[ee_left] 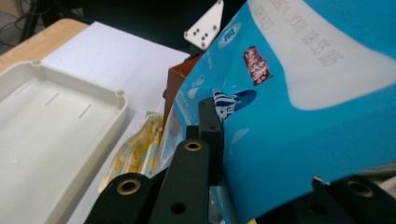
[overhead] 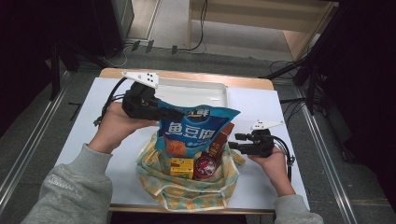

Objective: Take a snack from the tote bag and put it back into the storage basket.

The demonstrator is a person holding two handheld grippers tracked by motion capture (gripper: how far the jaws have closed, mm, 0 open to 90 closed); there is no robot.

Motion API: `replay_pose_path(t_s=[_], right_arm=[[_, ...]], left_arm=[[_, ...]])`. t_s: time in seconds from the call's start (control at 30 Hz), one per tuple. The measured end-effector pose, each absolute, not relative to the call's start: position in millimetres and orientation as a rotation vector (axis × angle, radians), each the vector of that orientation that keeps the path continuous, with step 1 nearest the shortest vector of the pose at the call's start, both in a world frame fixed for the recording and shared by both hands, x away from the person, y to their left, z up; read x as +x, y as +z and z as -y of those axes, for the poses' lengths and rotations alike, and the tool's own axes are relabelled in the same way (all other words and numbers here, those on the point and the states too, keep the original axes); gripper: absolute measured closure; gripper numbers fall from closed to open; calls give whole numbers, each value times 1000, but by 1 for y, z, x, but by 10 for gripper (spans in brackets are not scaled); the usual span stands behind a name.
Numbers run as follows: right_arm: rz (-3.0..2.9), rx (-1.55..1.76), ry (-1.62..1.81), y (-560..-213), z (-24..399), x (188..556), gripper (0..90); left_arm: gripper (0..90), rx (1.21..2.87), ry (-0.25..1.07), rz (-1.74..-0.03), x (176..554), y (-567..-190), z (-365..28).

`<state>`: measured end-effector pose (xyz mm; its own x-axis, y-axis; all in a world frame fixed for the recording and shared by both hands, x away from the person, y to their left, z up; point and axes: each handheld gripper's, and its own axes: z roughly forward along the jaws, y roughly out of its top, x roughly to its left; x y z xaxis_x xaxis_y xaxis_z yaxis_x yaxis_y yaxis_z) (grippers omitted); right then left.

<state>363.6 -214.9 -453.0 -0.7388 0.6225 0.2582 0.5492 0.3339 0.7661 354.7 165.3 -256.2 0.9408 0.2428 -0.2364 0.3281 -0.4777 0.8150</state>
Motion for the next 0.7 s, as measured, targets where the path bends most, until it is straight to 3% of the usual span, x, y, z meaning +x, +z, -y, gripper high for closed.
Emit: replay_pose_path(t_s=[0.27, 0.7], right_arm=[[-2501, 1094, 1388, -453, 215, 363, 454], [-2504, 1090, 1385, -452, 214, 363, 454]], left_arm=[[883, 2085, -41, -414, 349, -233, -170], [882, 2107, 19, -517, 355, -233, -199]])
